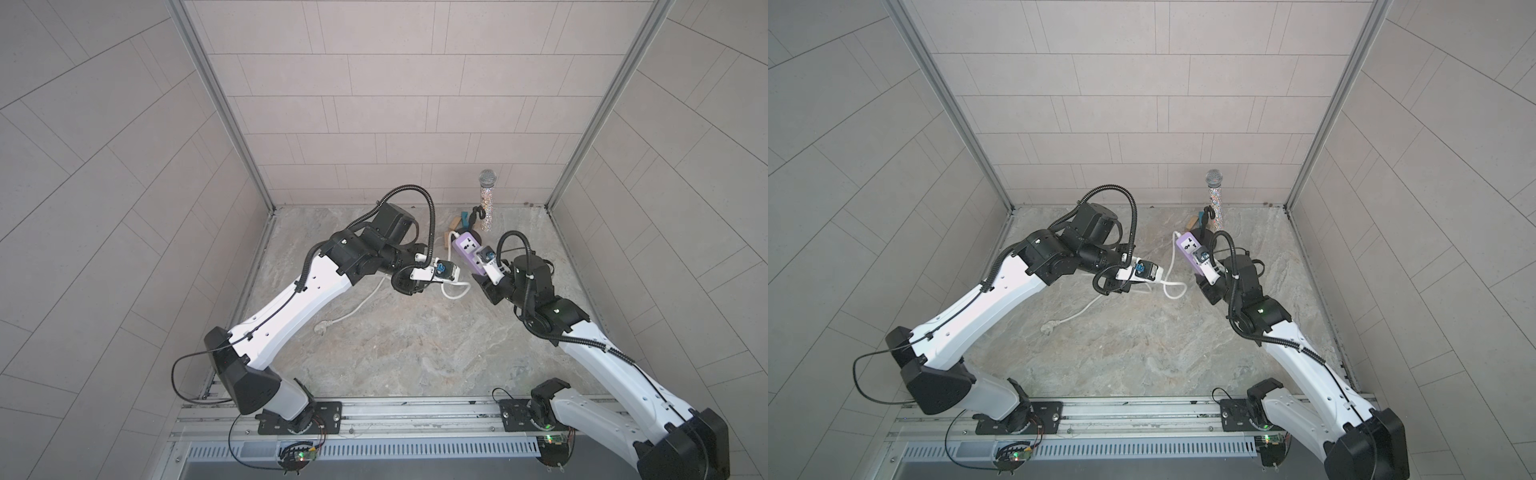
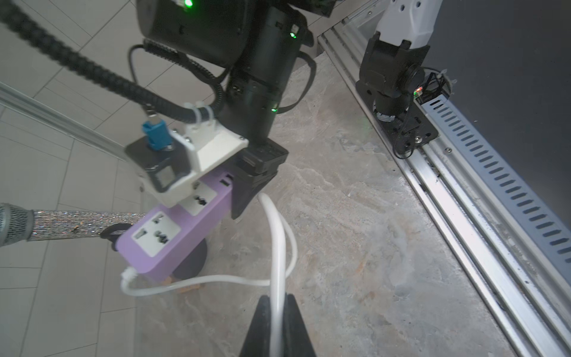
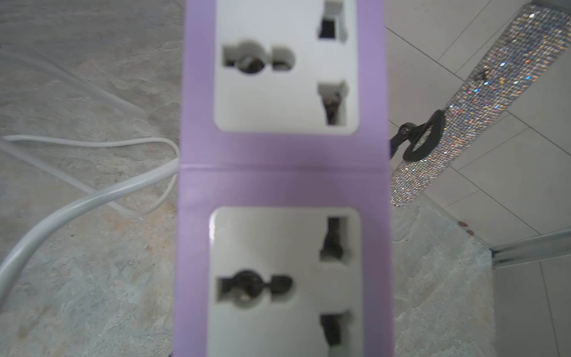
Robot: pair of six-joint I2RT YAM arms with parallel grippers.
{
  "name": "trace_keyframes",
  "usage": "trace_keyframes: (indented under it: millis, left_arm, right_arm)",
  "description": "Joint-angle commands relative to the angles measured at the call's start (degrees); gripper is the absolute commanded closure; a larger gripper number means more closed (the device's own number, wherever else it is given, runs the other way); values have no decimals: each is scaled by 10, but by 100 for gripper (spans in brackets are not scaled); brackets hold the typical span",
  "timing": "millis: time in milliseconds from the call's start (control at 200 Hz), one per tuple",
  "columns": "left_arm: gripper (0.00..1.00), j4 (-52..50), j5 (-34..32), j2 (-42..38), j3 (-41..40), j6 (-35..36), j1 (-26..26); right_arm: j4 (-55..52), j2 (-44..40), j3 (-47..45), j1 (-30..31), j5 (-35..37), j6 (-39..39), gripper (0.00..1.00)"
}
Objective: Wrap the cord around the power strip
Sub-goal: Wrap the power cord around the power strip.
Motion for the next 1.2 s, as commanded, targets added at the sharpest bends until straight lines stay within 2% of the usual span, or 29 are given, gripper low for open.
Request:
trace_keyframes:
  millis: [0, 210, 370, 535, 640, 715, 825, 881, 1036, 1196]
  left_arm:
    - [100, -19, -31, 16, 40, 34, 20]
    - [100, 2, -28, 60, 93, 18, 50]
    - [100, 44, -31, 85, 106, 5, 75]
    - [100, 104, 2, 109, 103, -41, 113]
    - [100, 111, 0, 130, 105, -49, 125]
    - [100, 112, 10, 142, 105, -59, 133]
    - [100, 110, 31, 158, 103, -70, 137]
    - [100, 109, 40, 166, 101, -74, 137]
    - [100, 115, 48, 178, 81, -86, 137]
    - [100, 172, 17, 156, 0, -104, 138]
  right_arm:
    - [20, -21, 6, 7, -84, -19, 100]
    - [90, -52, -39, 37, -179, -5, 100]
    - [96, -46, -42, 58, -234, -1, 100]
    - [188, -66, -85, 77, -245, 30, 100]
    - [228, -73, -92, 81, -238, 37, 100]
    - [264, -83, -98, 82, -218, 43, 100]
    - [411, -100, -144, 82, -145, 85, 100]
    - [450, -97, -148, 81, -112, 98, 100]
    - [500, -79, -141, 78, -10, 103, 100]
    - [485, -80, -127, 56, 90, 118, 100]
